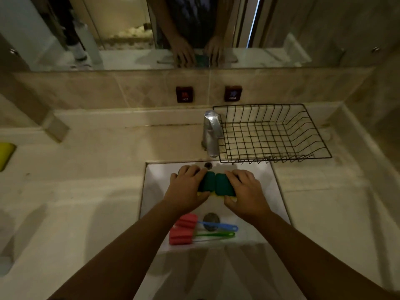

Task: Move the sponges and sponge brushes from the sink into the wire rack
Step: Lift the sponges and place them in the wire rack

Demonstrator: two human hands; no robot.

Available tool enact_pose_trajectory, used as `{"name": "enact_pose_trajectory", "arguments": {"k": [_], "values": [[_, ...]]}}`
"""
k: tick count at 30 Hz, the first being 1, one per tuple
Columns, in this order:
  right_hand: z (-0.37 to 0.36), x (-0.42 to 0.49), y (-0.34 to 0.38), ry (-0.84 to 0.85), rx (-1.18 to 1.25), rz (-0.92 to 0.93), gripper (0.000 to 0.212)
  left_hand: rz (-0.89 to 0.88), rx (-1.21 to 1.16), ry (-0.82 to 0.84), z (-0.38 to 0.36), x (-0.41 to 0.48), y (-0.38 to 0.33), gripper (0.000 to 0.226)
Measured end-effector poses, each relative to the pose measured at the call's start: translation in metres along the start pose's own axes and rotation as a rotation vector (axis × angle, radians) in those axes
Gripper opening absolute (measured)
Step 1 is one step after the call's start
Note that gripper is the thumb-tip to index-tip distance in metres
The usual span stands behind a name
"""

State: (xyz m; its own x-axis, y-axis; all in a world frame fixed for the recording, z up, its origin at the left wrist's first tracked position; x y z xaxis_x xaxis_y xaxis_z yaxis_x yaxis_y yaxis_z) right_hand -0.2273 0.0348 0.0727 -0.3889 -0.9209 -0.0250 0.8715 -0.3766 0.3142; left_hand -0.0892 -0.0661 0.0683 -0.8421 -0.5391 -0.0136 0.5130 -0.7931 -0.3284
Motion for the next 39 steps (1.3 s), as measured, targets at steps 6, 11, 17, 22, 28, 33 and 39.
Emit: {"name": "enact_pose_trajectory", "arguments": {"k": [6, 11, 17, 22, 28, 33, 39], "values": [[0.038, 0.003, 0.008, -0.084, -0.023, 0.035, 0.076, -0.071, 0.028, -0.079, 0.036, 0.003, -0.013, 0.072], [0.069, 0.004, 0.012, -0.162, -0.041, 0.067, 0.075, -0.114, 0.017, -0.127, 0.063, 0.005, -0.023, 0.071], [0.104, 0.008, 0.023, -0.208, -0.012, 0.069, 0.071, -0.148, 0.060, -0.194, 0.095, 0.011, -0.031, 0.071], [0.130, 0.018, 0.032, -0.266, -0.017, 0.095, 0.070, -0.145, 0.034, -0.277, 0.122, 0.017, -0.032, 0.069], [0.139, 0.024, 0.035, -0.273, -0.003, 0.124, 0.069, -0.149, 0.042, -0.285, 0.135, 0.023, -0.033, 0.066], [0.142, 0.027, 0.024, -0.285, 0.034, 0.115, 0.064, -0.184, 0.039, -0.271, 0.133, 0.036, -0.042, 0.066], [0.154, 0.044, -0.013, -0.238, 0.094, 0.125, 0.064, -0.218, 0.048, -0.254, 0.127, 0.071, -0.061, 0.066]]}}
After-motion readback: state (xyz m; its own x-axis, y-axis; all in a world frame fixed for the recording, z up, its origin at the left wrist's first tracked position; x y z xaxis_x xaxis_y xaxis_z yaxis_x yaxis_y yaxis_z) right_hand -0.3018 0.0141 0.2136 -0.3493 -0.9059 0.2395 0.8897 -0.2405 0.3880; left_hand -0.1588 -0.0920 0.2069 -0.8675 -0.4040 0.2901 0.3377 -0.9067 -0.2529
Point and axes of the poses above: each hand's wrist, its own x-axis towards the middle knuckle, its own z-axis out of the back of the hand, y = z × x, the point moved 7 cm from there along x, towards the middle knuckle, and after that the axes turned 8 degrees about -z, right-handed, at the moved point
